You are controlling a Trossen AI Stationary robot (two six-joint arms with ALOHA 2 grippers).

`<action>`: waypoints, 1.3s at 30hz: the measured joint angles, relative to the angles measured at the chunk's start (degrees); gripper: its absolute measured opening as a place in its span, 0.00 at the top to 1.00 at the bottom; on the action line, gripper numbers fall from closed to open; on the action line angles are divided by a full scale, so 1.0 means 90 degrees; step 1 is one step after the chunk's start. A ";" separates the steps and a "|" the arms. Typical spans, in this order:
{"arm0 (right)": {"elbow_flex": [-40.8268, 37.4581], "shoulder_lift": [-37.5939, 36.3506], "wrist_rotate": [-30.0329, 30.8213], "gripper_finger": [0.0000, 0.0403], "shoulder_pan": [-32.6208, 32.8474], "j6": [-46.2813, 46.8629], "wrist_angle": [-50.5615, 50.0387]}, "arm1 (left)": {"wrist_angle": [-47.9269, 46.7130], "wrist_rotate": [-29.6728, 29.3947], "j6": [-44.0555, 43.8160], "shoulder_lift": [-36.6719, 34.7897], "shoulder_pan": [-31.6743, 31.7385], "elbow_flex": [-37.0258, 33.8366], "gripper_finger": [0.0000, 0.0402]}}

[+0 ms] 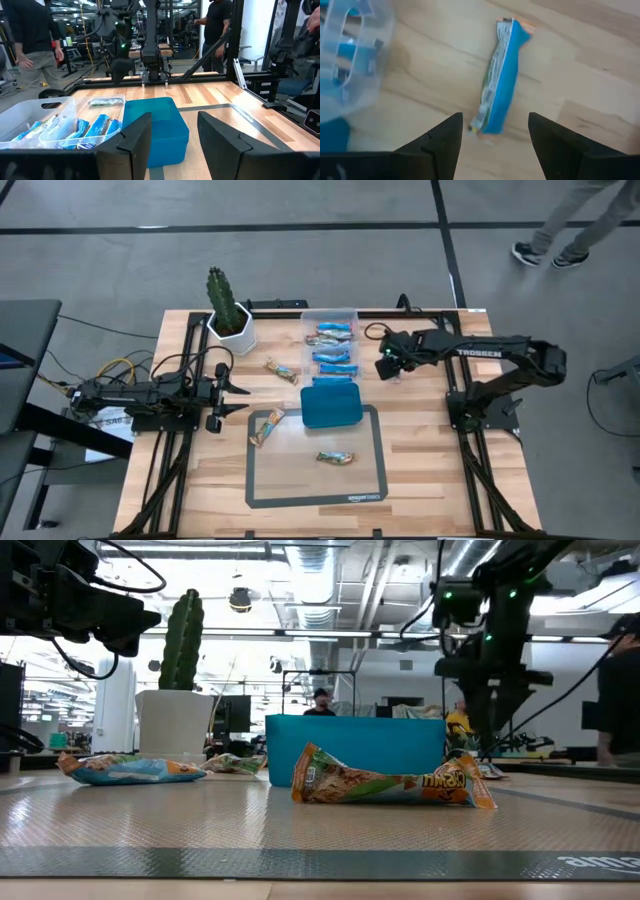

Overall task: Pick and place Granola Bars by type
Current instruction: Put the yellow granola bar into the blue bin

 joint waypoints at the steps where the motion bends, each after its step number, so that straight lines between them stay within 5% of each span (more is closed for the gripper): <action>1: 0.0000 0.0100 -0.0005 0.45 -0.0036 0.0000 0.0104 | 0.0000 0.0000 0.0001 0.0000 -0.0002 -0.0001 0.62; 18: 0.0223 0.1760 -0.0178 0.43 -0.0458 -0.0104 0.0932 | 0.0000 0.0000 0.0001 0.0001 -0.0001 0.0000 0.62; 39: 0.0227 0.1287 0.0806 0.49 -0.0554 -0.0004 -0.0179 | -0.0001 0.0000 0.0001 0.0001 -0.0002 -0.0001 0.62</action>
